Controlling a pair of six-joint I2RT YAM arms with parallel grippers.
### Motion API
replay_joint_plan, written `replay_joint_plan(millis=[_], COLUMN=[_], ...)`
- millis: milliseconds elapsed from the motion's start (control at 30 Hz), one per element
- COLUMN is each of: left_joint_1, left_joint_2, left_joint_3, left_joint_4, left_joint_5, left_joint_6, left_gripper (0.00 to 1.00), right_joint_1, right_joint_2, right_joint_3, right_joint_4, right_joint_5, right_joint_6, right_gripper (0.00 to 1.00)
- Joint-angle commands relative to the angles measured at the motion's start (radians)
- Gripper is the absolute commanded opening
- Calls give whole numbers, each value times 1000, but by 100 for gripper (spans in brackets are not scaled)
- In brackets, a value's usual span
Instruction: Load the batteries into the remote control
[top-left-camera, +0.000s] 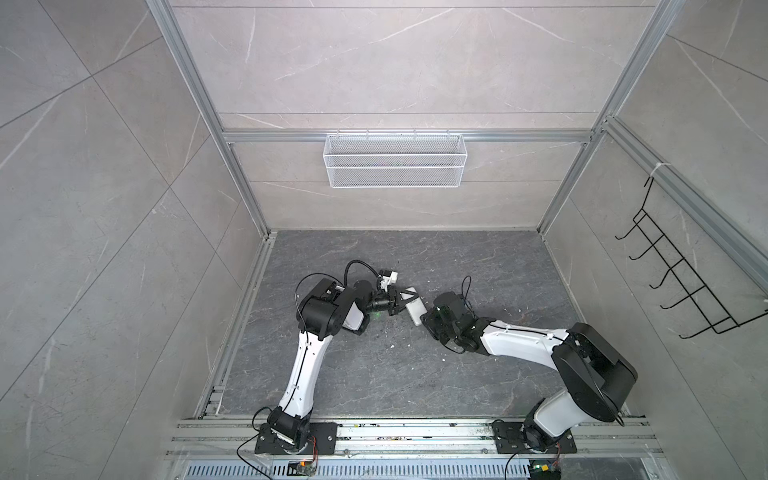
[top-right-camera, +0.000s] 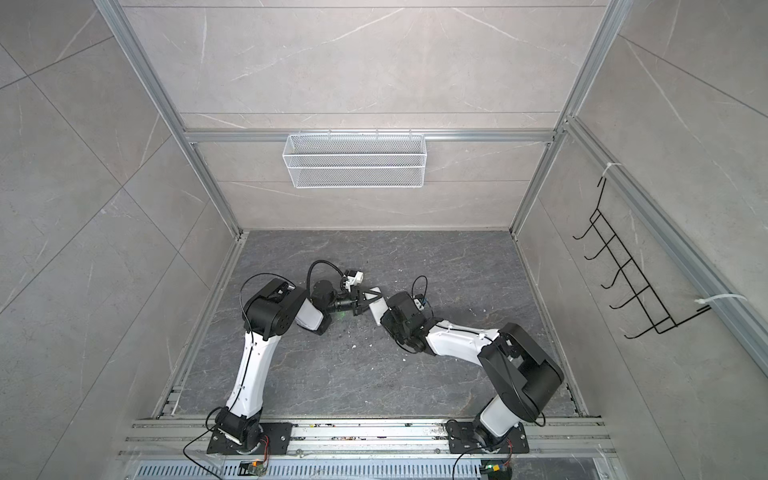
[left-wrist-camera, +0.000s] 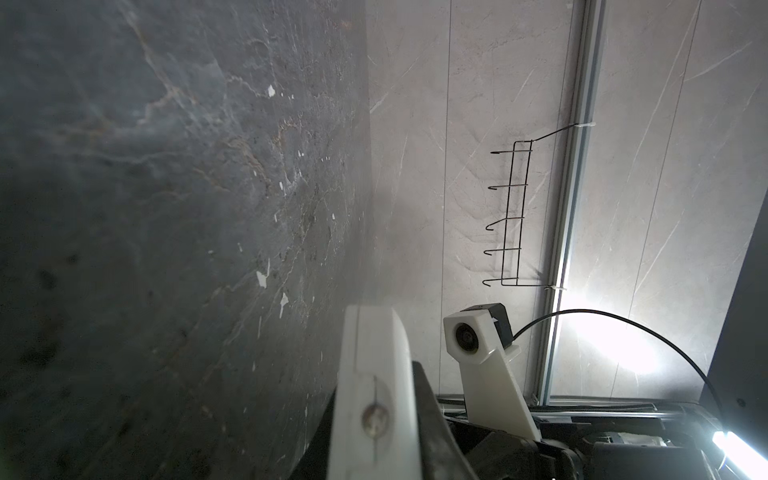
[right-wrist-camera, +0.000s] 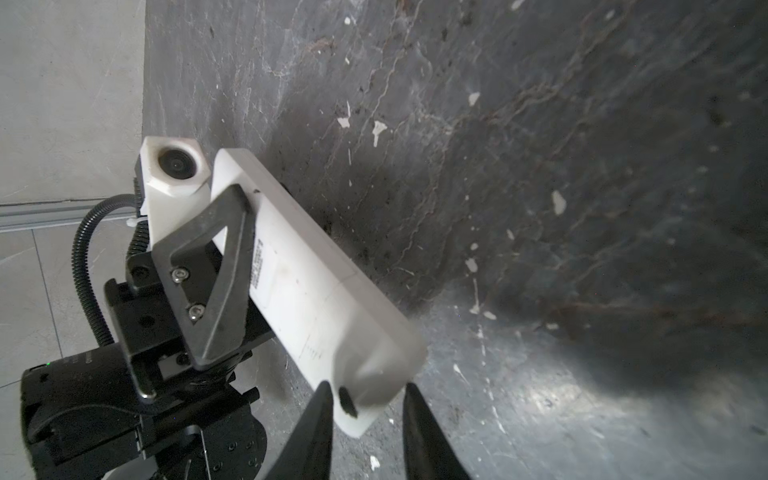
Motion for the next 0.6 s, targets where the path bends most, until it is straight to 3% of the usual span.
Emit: replay_joint_plan(millis=[0, 433, 567], left_joint_1=[-9, -9, -9], left_joint_2=[-18, -27, -27], left_joint_3=[-16, -19, -19], left_joint_4=[-8, -9, -8], left_joint_5=[39, 42, 41], left_joint_6=[15, 17, 17], left_gripper=[0, 0, 0], right_joint_1=[5, 5, 5], right_joint_2=[29, 51, 50], right_joint_3=[32, 40, 44], right_joint_4=[10, 17, 6], right_joint_5=[3, 19, 22], right_joint_6=[-11, -10, -13], right_gripper=[30, 15, 5])
